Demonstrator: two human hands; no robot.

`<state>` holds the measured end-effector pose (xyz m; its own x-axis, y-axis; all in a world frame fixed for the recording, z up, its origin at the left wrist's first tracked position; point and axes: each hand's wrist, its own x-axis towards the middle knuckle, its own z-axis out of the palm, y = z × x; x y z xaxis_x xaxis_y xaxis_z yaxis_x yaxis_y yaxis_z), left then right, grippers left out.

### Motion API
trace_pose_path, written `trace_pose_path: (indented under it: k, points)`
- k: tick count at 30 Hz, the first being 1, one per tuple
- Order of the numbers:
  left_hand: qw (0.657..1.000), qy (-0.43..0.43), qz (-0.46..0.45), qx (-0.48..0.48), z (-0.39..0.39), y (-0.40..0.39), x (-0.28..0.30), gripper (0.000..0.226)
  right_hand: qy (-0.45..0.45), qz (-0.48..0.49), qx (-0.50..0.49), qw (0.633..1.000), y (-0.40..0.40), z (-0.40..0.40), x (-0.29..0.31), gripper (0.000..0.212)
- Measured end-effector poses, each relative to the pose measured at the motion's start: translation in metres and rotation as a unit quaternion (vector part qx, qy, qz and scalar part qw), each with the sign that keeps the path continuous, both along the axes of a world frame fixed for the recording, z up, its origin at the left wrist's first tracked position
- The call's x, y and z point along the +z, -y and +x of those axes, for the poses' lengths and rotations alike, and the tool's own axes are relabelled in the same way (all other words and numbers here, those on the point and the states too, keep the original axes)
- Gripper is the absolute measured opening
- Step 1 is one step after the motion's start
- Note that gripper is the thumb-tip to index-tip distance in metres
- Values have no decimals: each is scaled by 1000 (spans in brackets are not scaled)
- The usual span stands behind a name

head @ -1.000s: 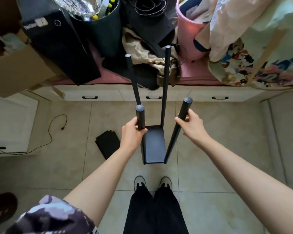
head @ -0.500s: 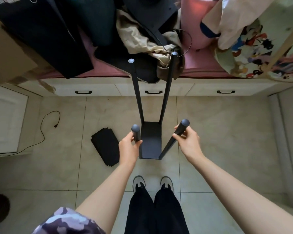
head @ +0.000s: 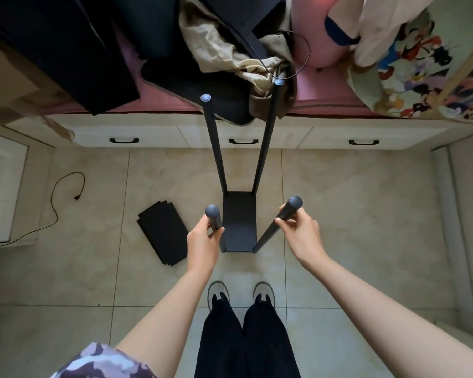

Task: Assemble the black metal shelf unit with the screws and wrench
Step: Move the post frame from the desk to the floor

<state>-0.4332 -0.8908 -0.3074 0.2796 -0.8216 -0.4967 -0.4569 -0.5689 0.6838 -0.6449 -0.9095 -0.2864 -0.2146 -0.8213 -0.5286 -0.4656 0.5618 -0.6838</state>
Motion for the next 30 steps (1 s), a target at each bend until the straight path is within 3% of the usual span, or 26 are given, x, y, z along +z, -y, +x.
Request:
trace_pose_path:
  k: [6,10,17,30]
  points:
    - [997,-68,3,-21,1,-21,14,44,-3,20,12,1000,-24,-5,3,20]
    - [997,-37,-9,-64,-1,-31,17,46,7,36,-2,999,-41,-13,0,26]
    - [997,-24,44,-63,3,-92,11,53,13,100,17,995,-104,-5,-5,36]
    - [996,-26,74,-47,-6,-80,-7,53,7,134,24,991,-100,-6,-9,42]
